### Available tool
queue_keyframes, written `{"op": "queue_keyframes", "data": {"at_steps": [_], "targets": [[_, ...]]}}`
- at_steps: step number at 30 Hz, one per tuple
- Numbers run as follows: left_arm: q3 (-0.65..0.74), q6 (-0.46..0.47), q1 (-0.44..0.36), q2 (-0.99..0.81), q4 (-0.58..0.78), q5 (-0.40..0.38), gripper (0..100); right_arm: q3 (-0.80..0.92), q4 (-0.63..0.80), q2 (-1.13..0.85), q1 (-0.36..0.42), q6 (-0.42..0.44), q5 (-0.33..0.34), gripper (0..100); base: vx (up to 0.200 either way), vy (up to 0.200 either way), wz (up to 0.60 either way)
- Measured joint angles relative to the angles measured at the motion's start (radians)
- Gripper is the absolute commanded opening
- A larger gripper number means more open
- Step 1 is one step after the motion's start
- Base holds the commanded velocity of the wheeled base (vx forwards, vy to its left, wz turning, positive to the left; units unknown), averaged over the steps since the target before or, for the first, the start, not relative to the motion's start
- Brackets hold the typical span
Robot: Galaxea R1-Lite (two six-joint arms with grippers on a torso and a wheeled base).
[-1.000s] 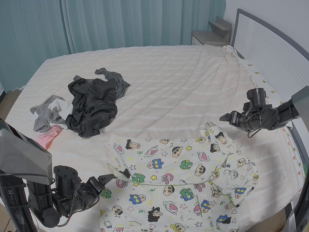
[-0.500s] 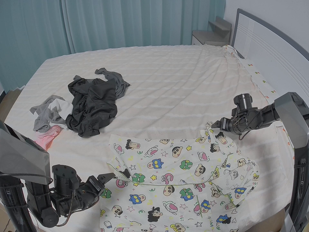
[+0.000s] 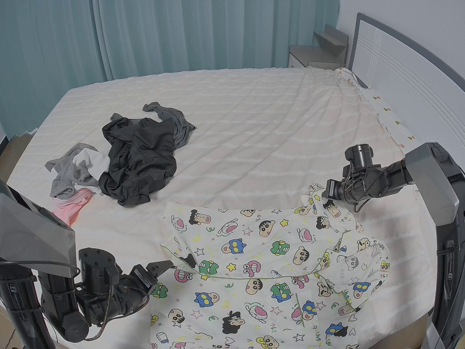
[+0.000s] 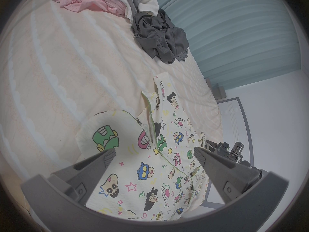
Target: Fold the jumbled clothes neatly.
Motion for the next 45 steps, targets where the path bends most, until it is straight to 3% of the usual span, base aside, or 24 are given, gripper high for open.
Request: {"op": "queue_keyframes", "data": {"at_steps": [8, 15, 35, 36, 45], "targets": [[0.0, 0.0, -0.003, 0.005, 0.0, 0.027, 100, 0.007, -0.004, -0.023, -0.016, 0.018, -0.001, 0, 0.0, 0.0, 0.0], [0.0, 0.0, -0.007, 0.01, 0.0, 0.033, 100, 0.007, -0.053, -0.056, -0.04, 0.092, -0.002, 0, 0.0, 0.0, 0.0], [0.0, 0.0, -0.009, 0.012, 0.0, 0.034, 100, 0.032, -0.084, -0.039, -0.12, 0.101, -0.033, 0, 0.0, 0.0, 0.0], [0.0, 0.0, -0.01, 0.012, 0.0, 0.035, 100, 0.035, -0.083, -0.036, -0.121, 0.101, -0.034, 100, 0.0, 0.0, 0.0], [0.0, 0.004, -0.011, 0.008, 0.0, 0.035, 100, 0.088, -0.086, -0.064, -0.134, 0.128, -0.027, 100, 0.0, 0.0, 0.0]]}}
